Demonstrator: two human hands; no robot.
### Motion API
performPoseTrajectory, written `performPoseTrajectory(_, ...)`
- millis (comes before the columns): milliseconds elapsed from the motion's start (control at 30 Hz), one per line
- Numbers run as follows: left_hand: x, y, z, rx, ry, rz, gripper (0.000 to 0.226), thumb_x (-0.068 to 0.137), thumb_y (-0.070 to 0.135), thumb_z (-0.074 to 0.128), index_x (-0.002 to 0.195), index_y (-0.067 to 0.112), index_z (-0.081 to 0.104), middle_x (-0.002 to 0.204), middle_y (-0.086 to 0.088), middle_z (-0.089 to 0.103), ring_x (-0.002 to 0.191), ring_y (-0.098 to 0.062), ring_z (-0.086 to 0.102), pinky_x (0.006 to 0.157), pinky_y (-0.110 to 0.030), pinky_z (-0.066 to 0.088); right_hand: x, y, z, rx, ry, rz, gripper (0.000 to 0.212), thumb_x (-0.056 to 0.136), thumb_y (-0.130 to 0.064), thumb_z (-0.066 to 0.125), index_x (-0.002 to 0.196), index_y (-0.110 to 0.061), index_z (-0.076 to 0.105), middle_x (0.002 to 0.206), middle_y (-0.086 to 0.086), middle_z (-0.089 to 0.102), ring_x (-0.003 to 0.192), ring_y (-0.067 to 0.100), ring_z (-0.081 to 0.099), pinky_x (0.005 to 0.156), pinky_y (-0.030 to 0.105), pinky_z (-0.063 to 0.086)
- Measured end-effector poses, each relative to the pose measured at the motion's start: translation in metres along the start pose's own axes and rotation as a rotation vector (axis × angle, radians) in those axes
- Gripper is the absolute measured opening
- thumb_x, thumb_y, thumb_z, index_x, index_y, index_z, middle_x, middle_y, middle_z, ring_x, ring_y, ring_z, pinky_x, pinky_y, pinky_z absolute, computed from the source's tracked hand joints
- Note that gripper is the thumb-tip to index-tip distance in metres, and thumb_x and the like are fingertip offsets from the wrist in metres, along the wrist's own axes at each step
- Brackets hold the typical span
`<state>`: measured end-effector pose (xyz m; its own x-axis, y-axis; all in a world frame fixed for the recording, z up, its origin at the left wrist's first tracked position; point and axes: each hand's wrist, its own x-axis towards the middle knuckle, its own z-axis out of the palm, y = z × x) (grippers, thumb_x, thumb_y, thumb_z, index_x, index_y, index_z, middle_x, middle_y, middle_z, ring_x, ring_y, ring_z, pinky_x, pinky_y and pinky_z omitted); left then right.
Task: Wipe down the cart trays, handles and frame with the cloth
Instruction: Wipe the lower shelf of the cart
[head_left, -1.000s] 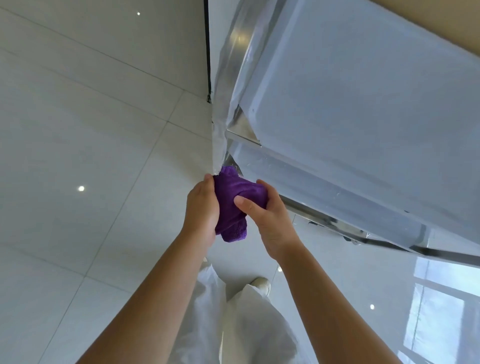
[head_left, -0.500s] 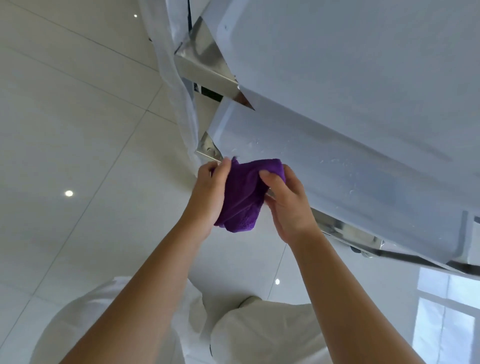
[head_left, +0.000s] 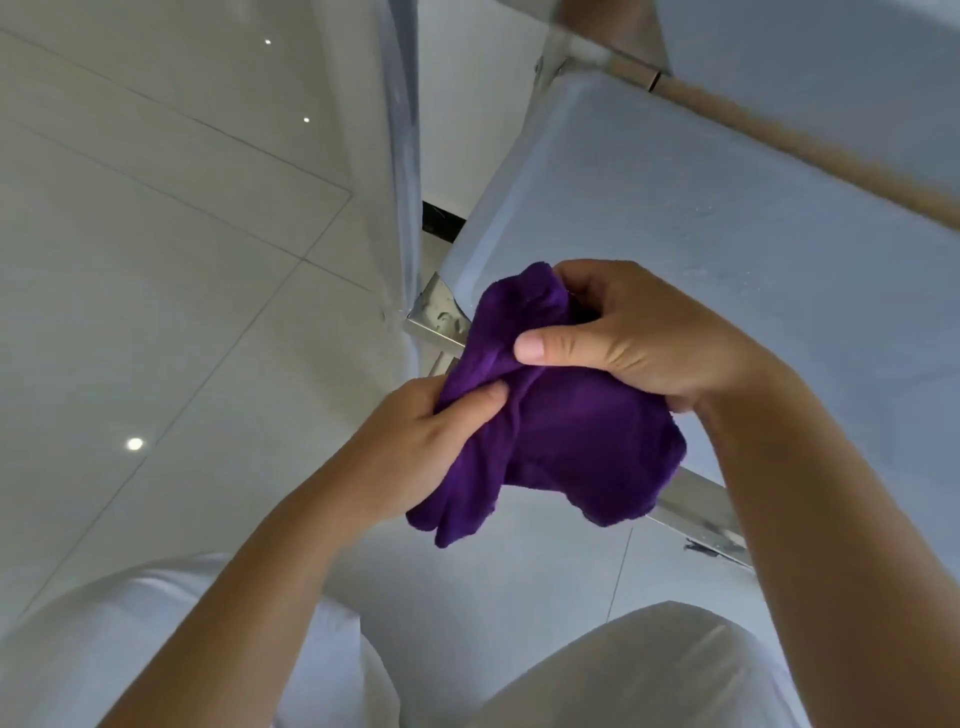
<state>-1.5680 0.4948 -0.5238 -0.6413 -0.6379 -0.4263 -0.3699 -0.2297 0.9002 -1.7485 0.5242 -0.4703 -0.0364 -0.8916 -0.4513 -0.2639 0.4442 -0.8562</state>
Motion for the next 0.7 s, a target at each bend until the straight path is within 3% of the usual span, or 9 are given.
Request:
performPoseTrajectory(100, -0.002, -0.017, -0.014, -0.293, -0.047, -0.037, 0.043, 0.101, 0.017, 0.035, 0.062, 0.002, 0.047, 0.045, -0.01, 0.05, 0.061, -0.003, 0.058, 0.067, -0.019, 0.038, 0.009, -0.006, -0.013, -0.042, -0.137, -0.051, 0.043, 0.059, -0.019, 0.083, 0.098, -0.011, 0.067, 0.091, 0.007, 0.073, 0.08, 0.022, 0.071, 0.068, 0.031, 0.057)
performPoseTrajectory(167, 0.005, -0.023, -0.014, -0.471, -0.118, 0.007, 0.036, 0.098, 0.02, 0.038, 0.067, 0.012, 0.056, 0.039, -0.007, 0.055, 0.046, 0.005, 0.057, 0.052, -0.007, 0.041, 0.015, -0.01, -0.022, -0.068, -0.127, -0.077, 0.037, 0.058, -0.018, 0.075, 0.094, -0.015, 0.067, 0.084, 0.002, 0.074, 0.075, 0.017, 0.071, 0.063, 0.027, 0.056)
performPoseTrajectory(233, 0.009, -0.02, -0.007, -0.595, -0.229, 0.079, 0.047, 0.08, 0.053, 0.047, 0.088, 0.015, 0.074, 0.08, -0.011, 0.073, 0.074, -0.011, 0.07, 0.061, -0.021, 0.056, 0.023, -0.013, -0.029, -0.097, -0.117, -0.09, 0.034, 0.059, -0.017, 0.07, 0.094, -0.016, 0.067, 0.083, 0.002, 0.074, 0.072, 0.016, 0.071, 0.059, 0.026, 0.056)
performPoseTrajectory(300, 0.02, -0.026, 0.001, -0.542, -0.2, 0.099, 0.056, 0.07, 0.068, 0.056, 0.099, 0.023, 0.072, 0.102, -0.003, 0.072, 0.089, -0.017, 0.069, 0.07, -0.031, 0.056, 0.03, -0.013, -0.033, -0.158, -0.099, -0.083, 0.033, 0.062, -0.017, 0.069, 0.095, -0.017, 0.067, 0.083, 0.003, 0.074, 0.071, 0.017, 0.071, 0.055, 0.027, 0.056)
performPoseTrajectory(433, 0.039, -0.038, 0.015, -0.299, 0.188, 0.115, 0.029, 0.069, 0.028, 0.074, 0.096, 0.02, 0.069, 0.096, 0.001, 0.073, 0.092, -0.016, 0.069, 0.091, -0.044, 0.051, 0.04, -0.016, -0.036, -0.312, -0.049, -0.085, 0.023, 0.075, -0.013, 0.071, 0.097, -0.021, 0.066, 0.088, 0.001, 0.074, 0.074, 0.017, 0.072, 0.059, 0.032, 0.058)
performPoseTrajectory(500, 0.044, -0.04, 0.016, -0.459, 0.252, 0.083, 0.019, 0.075, 0.022, 0.069, 0.094, 0.016, 0.069, 0.097, -0.004, 0.073, 0.089, -0.02, 0.069, 0.083, -0.041, 0.053, 0.05, -0.018, -0.039, -0.413, 0.077, -0.096, 0.023, 0.077, -0.017, 0.073, 0.097, -0.025, 0.066, 0.093, -0.001, 0.071, 0.079, 0.016, 0.07, 0.067, 0.031, 0.058)
performPoseTrajectory(600, 0.051, -0.041, 0.01, -0.582, 0.461, 0.049, 0.01, 0.087, 0.024, 0.061, 0.09, 0.016, 0.059, 0.103, -0.005, 0.065, 0.076, -0.02, 0.069, 0.058, -0.03, 0.055, 0.076, -0.012, -0.033, -0.756, 0.474, -0.234, 0.022, 0.085, -0.021, 0.067, 0.107, -0.021, 0.063, 0.104, -0.001, 0.065, 0.091, 0.014, 0.061, 0.072, 0.015, 0.044)
performPoseTrajectory(633, 0.052, -0.043, 0.008, -0.551, 0.573, 0.063, 0.011, 0.088, 0.025, 0.06, 0.092, 0.015, 0.056, 0.1, -0.004, 0.062, 0.07, -0.018, 0.069, 0.056, -0.029, 0.056, 0.083, -0.006, -0.025, -0.863, 0.598, -0.313, 0.027, 0.09, -0.022, 0.06, 0.117, -0.018, 0.059, 0.114, 0.002, 0.061, 0.1, 0.016, 0.057, 0.078, 0.017, 0.04)
performPoseTrajectory(700, 0.049, -0.051, 0.007, -0.415, 0.738, 0.117, 0.017, 0.088, 0.026, 0.059, 0.101, 0.017, 0.053, 0.095, 0.003, 0.061, 0.069, -0.009, 0.066, 0.068, -0.032, 0.058, 0.087, 0.013, 0.0, -0.898, 0.626, -0.421, 0.038, 0.095, -0.024, 0.05, 0.131, -0.014, 0.048, 0.131, 0.007, 0.052, 0.118, 0.021, 0.048, 0.095, 0.025, 0.035)
